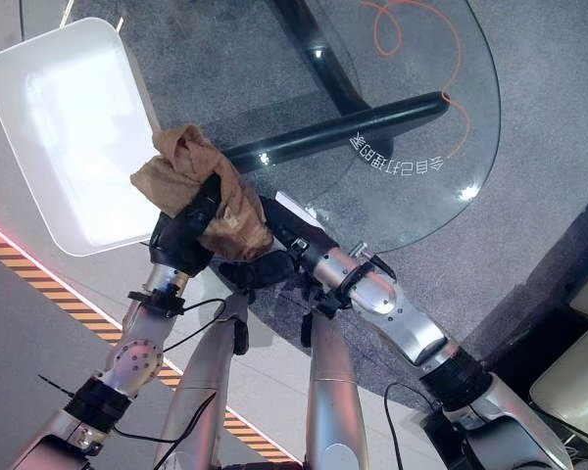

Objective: Wipe the table with a cloth and put it in the basket.

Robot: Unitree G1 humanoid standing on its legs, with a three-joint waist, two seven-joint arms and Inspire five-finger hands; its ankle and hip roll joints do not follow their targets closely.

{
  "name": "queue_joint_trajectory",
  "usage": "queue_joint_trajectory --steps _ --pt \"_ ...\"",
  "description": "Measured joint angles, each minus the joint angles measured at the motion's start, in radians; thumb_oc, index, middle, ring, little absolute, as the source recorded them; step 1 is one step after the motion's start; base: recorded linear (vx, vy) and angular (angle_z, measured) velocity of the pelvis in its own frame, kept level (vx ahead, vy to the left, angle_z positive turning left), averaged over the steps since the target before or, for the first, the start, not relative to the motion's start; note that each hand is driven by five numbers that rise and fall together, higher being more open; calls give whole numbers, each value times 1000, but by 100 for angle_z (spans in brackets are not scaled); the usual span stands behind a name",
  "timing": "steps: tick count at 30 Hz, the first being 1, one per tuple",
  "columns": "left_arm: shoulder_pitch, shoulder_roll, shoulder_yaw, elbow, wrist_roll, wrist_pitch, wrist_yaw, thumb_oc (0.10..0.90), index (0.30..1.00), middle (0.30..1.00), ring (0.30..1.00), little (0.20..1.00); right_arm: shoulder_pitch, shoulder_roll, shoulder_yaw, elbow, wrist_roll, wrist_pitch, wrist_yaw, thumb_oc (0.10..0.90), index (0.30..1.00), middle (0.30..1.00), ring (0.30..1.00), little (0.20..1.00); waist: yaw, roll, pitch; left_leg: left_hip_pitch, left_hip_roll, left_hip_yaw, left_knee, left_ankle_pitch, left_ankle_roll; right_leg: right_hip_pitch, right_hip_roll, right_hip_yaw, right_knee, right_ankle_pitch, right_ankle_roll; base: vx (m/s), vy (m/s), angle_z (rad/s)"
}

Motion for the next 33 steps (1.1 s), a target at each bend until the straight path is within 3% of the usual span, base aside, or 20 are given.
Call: queue_joint_trajectory --steps 6,14,17,26,33 --pt "0 -66 39 -34 -4 -38 -47 100 300 300 300 200 92 89 -87 2 154 -44 -6 800 900 900 900 900 -2 -3 0 0 1 2 -1 -2 2 3 1 1 -11 4 3 0 0 0" --pt "6 -68 53 -71 -4 -47 -83 100 300 300 300 200 121 139 -168 4 233 -107 -17 800 900 900 900 900 -4 -3 0 0 1 7 -1 -4 6 4 1 4 -15 6 4 0 0 0" --pt "27 -76 67 -70 -5 -45 -82 100 300 300 300 200 113 163 -197 4 241 -160 -22 800 900 900 900 900 -11 -3 0 0 1 8 -1 -4 6 4 1 5 -16 6 5 0 0 0" --pt "52 -80 72 -70 -5 -44 -81 100 300 300 300 200 116 178 -199 4 276 -190 -31 800 900 900 900 900 -22 -3 0 0 2 15 -2 -5 8 4 2 11 -23 11 8 3 -1 -1" --pt "97 -80 67 -70 -3 -44 -78 100 300 300 300 200 111 212 -273 4 320 -229 -73 800 900 900 900 900 -26 -3 0 0 2 28 -2 -8 12 2 3 25 -29 16 12 5 -1 -4"
